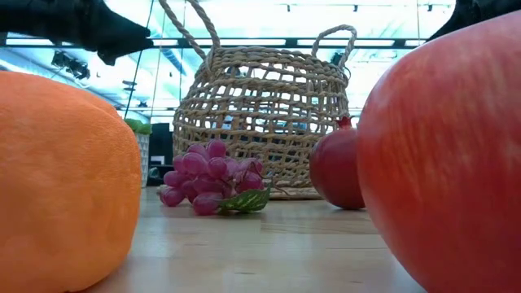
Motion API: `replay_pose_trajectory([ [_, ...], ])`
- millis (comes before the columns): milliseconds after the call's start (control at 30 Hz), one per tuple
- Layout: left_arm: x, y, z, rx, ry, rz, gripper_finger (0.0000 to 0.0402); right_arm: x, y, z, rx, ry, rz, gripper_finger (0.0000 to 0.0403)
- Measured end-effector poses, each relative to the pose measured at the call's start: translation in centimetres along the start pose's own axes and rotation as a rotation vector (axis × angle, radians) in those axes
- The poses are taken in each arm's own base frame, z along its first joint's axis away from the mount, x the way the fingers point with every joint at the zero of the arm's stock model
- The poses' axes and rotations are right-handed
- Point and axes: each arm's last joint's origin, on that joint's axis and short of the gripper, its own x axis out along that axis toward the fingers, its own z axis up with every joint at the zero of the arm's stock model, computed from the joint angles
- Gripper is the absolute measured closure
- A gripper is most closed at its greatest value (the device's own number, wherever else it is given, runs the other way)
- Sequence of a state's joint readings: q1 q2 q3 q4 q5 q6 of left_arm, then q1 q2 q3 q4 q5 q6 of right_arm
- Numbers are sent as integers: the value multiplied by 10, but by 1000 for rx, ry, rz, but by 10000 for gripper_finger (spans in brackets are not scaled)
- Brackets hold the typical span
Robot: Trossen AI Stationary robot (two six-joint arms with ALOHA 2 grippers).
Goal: Build produce basket
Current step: Put the apple into the basket
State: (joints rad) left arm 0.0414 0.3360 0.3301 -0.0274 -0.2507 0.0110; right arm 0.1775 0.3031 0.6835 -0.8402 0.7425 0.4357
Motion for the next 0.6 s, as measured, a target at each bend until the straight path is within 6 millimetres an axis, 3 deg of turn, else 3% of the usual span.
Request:
replay_pose_trajectory([
  [233,11,-3,24,27,205,0,214,-2,6,22,-43,366,-190,139],
  [400,24,-6,30,21,324,6,214,10,11,17,-10,667,-341,111],
  [600,34,-10,21,-46,407,18,215,27,16,10,38,808,-456,103],
])
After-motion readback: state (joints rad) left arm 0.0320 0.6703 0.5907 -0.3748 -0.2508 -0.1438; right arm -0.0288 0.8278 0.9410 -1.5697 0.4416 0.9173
